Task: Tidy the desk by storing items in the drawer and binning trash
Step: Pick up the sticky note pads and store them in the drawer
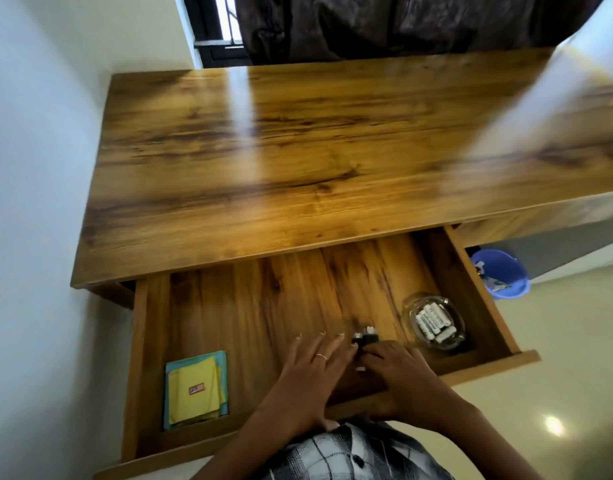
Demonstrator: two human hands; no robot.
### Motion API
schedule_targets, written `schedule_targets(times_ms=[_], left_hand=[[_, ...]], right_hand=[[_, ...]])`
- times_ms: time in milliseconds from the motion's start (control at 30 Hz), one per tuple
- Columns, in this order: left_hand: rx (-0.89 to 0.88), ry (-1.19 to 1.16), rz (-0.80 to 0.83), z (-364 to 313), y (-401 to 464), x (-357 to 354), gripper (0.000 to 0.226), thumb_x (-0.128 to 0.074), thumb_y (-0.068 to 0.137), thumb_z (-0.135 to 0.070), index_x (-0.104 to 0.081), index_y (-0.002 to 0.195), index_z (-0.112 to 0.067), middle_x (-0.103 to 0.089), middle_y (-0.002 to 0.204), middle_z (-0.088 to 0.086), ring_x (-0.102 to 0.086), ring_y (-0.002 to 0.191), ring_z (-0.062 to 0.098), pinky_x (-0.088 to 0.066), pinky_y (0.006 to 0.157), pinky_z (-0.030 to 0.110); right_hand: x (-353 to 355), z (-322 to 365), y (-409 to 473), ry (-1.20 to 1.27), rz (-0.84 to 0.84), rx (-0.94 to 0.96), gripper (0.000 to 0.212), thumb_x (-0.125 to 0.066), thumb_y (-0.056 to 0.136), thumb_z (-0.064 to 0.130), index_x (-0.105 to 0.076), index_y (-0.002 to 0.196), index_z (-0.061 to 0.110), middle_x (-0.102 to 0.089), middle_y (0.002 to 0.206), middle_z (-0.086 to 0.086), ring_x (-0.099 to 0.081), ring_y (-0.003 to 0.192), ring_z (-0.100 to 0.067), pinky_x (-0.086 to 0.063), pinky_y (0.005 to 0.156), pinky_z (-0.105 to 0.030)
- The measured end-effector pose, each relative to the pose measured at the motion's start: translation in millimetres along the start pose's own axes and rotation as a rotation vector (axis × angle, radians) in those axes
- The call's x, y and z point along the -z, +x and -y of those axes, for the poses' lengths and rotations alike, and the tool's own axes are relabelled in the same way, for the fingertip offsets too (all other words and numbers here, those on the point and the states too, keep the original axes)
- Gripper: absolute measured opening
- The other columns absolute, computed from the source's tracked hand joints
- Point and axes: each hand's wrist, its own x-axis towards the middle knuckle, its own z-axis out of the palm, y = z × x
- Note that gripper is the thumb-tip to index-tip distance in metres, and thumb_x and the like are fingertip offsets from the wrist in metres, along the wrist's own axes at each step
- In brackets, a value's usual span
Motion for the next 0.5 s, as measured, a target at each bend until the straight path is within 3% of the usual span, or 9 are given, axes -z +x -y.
schedule_targets(times_ms=[167, 233, 267, 333, 367, 433, 500], left_hand=[[0.065, 0.078, -0.007, -24, 34, 16, 0.12, -0.07, 0.075, -0.049, 0.024, 0.145, -0.023, 0.035, 0.147, 0.001, 0.028, 0.139, 0.025, 0.025, 0.103, 0.051], [0.094, 0.092, -0.054, -27, 41, 13, 0.125, -0.07, 0.071, -0.056, 0.027, 0.142, -0.021, 0.034, 0.146, 0.003, 0.026, 0.137, 0.027, 0.022, 0.103, 0.054], [0.111, 0.12, -0.081, -28, 45, 12, 0.128, -0.069, 0.064, -0.063, 0.02, 0.145, -0.019, 0.023, 0.151, 0.007, 0.013, 0.142, 0.031, 0.014, 0.106, 0.057], [0.212, 0.105, -0.041, -29, 46, 9, 0.136, -0.066, 0.044, -0.076, -0.009, 0.15, -0.014, -0.019, 0.155, 0.015, -0.028, 0.139, 0.037, -0.014, 0.11, 0.062], [0.237, 0.096, -0.09, -30, 46, 6, 0.138, -0.062, 0.037, -0.08, -0.017, 0.15, -0.014, -0.031, 0.151, 0.014, -0.035, 0.134, 0.036, -0.02, 0.109, 0.06], [0.279, 0.099, -0.14, -28, 45, 2, 0.14, -0.054, 0.035, -0.088, -0.019, 0.149, -0.015, -0.034, 0.149, 0.014, -0.031, 0.134, 0.034, -0.014, 0.106, 0.057], [0.335, 0.095, -0.17, -27, 43, 3, 0.141, -0.047, 0.034, -0.093, -0.022, 0.149, -0.014, -0.031, 0.151, 0.016, -0.027, 0.136, 0.036, -0.009, 0.106, 0.058]], right_hand=[[9, -33, 6, 0.029, 0.015, 0.097, 0.076, -0.06, 0.07, 0.065, -0.037, 0.135, 0.033, -0.028, 0.144, 0.008, -0.02, 0.135, -0.015, -0.017, 0.11, -0.038], [14, -37, 13, -0.001, 0.027, 0.151, 0.076, -0.06, 0.072, 0.062, -0.034, 0.137, 0.032, -0.025, 0.147, 0.005, -0.017, 0.137, -0.017, -0.015, 0.113, -0.043], [16, -41, 16, -0.022, 0.028, 0.182, 0.076, -0.061, 0.072, 0.059, -0.033, 0.137, 0.032, -0.023, 0.149, 0.003, -0.016, 0.138, -0.018, -0.014, 0.113, -0.044], [16, -44, 22, -0.063, 0.002, 0.235, 0.076, -0.062, 0.07, 0.056, -0.033, 0.135, 0.031, -0.024, 0.149, -0.001, -0.018, 0.138, -0.021, -0.019, 0.11, -0.045], [16, -45, 24, -0.09, -0.017, 0.259, 0.075, -0.062, 0.067, 0.057, -0.036, 0.132, 0.03, -0.03, 0.146, -0.003, -0.025, 0.136, -0.024, -0.026, 0.107, -0.047], [16, -47, 29, -0.125, -0.055, 0.284, 0.074, -0.06, 0.057, 0.063, -0.046, 0.121, 0.03, -0.047, 0.133, -0.003, -0.041, 0.125, -0.026, -0.045, 0.094, -0.046], [20, -47, 36, -0.154, -0.133, 0.307, 0.082, -0.057, 0.047, 0.077, -0.052, 0.115, 0.03, -0.056, 0.124, -0.002, -0.048, 0.119, -0.026, -0.053, 0.084, -0.047]])
